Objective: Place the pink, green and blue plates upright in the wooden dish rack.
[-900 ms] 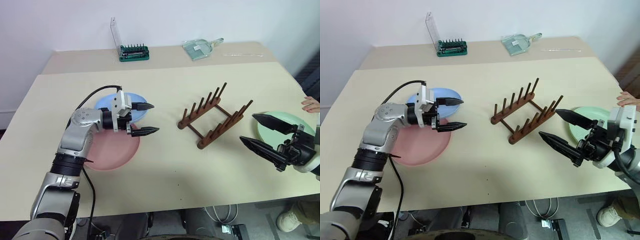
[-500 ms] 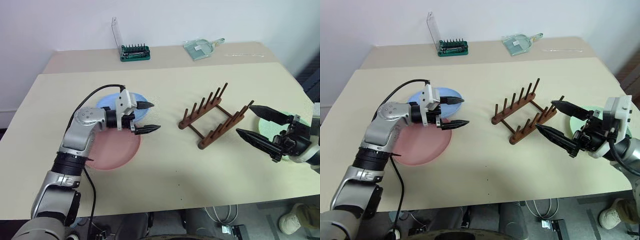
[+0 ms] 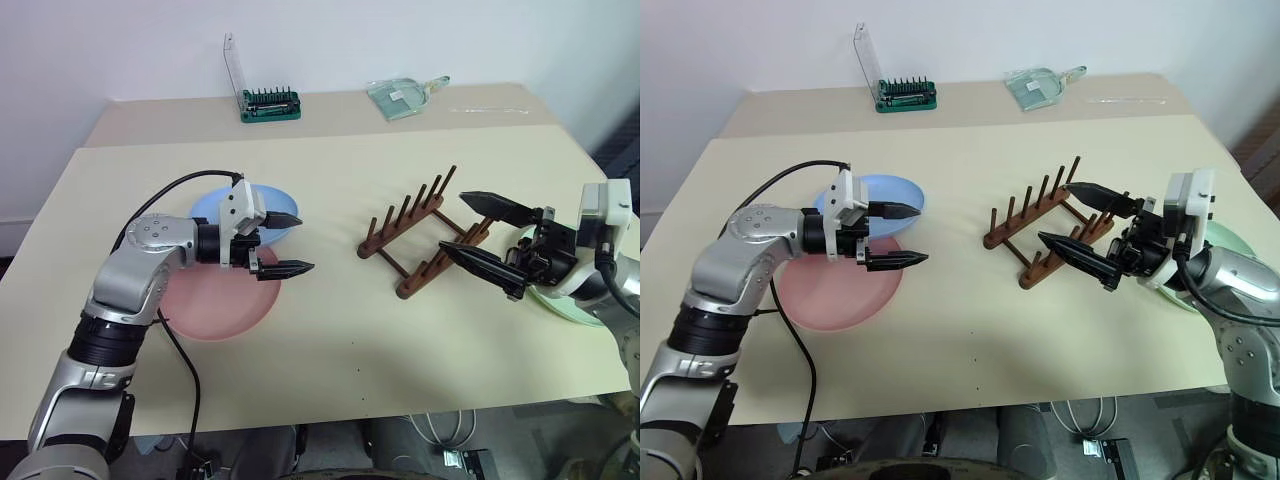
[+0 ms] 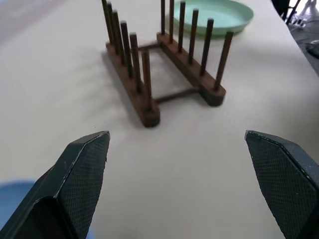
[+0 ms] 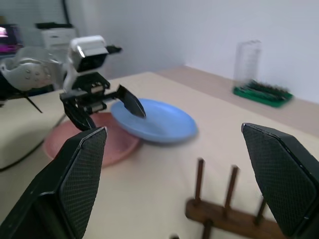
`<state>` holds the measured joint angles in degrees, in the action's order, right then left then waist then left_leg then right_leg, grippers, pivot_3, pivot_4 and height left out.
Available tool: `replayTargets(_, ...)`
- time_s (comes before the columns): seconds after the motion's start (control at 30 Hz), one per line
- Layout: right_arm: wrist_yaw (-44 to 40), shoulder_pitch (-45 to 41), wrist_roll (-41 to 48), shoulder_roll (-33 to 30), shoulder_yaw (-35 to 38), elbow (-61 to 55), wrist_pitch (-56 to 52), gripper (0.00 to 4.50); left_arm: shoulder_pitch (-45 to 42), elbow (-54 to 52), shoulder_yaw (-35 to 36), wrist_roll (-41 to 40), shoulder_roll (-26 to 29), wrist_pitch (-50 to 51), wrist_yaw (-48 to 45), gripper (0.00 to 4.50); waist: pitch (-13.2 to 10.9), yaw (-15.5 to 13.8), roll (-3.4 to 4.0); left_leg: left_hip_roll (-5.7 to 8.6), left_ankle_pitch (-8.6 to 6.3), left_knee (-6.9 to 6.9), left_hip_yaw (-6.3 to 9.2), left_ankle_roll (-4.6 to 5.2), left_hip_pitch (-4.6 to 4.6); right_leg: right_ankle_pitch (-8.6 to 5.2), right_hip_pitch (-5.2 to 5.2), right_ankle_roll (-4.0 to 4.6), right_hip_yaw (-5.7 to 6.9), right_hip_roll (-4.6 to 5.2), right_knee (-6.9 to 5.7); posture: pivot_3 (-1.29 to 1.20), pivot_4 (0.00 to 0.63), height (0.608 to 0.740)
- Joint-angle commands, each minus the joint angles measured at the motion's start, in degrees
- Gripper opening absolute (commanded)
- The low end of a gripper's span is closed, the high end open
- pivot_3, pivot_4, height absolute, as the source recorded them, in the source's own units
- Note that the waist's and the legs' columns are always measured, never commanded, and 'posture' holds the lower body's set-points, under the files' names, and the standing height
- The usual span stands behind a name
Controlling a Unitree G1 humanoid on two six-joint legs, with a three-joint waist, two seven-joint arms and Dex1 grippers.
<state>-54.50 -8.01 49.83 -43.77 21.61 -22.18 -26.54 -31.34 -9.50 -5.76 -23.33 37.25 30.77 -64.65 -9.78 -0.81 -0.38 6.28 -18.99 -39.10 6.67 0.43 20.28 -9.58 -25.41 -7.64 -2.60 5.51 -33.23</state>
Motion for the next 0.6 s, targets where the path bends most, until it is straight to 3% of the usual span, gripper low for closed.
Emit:
replayTargets(0.03,-0.83,-2.04,-1.84,1.10,-1.47,1.39,2.49,4.43,-0.86,-3.84,1.04,-0.24,0.81,3.25,3.54,4.50,0.00,0.08,0.01,0.00,0.00,0.01,0.00,0.00,-0.02,0.00,0.00,0.00,0.00,0.00,-0.01,0.00,0.150,0.735)
replayTargets(0.13,-2.47,-2.01,-1.42,0.63,-0.54,2.31,2.75,4.43,-1.20,-7.15,0.42,-2.46,-0.02,6.36,4.53,4.50,0.00,0.07,0.01,-0.03,0.00,0.03,0.00,-0.01,-0.01,0.00,-0.03,0.00,0.00,-0.03,-0.03,0.00,0.150,0.735)
replayTargets(0.3,-1.95,-1.25,-1.32,0.40,1.40,1.64,2.74,4.43,-3.17,-9.05,-3.37,-3.47,-6.26,13.14,10.51,4.50,0.00,-0.05,0.00,0.01,0.00,-0.01,0.01,-0.01,-0.01,0.00,0.02,0.00,0.00,0.00,-0.01,0.00,0.150,0.735)
replayTargets(0.4,-0.52,-0.30,-1.24,1.18,1.73,-0.02,2.48,4.43,-2.69,-7.83,-6.64,0.56,-6.02,8.71,10.15,4.50,0.01,0.24,0.02,-0.01,0.09,0.03,0.00,-0.15,-0.02,0.00,-0.02,0.00,0.00,-0.02,-0.02,0.00,0.150,0.735)
replayTargets(0.6,-0.38,2.14,-2.20,1.64,3.08,0.33,4.29,4.43,-7.23,-5.51,-12.74,0.11,-7.94,13.77,8.18,4.50,0.01,-0.10,0.03,-0.02,0.09,0.02,-0.02,-0.16,-0.02,0.01,0.01,0.01,-0.02,-0.04,-0.02,0.00,0.150,0.735)
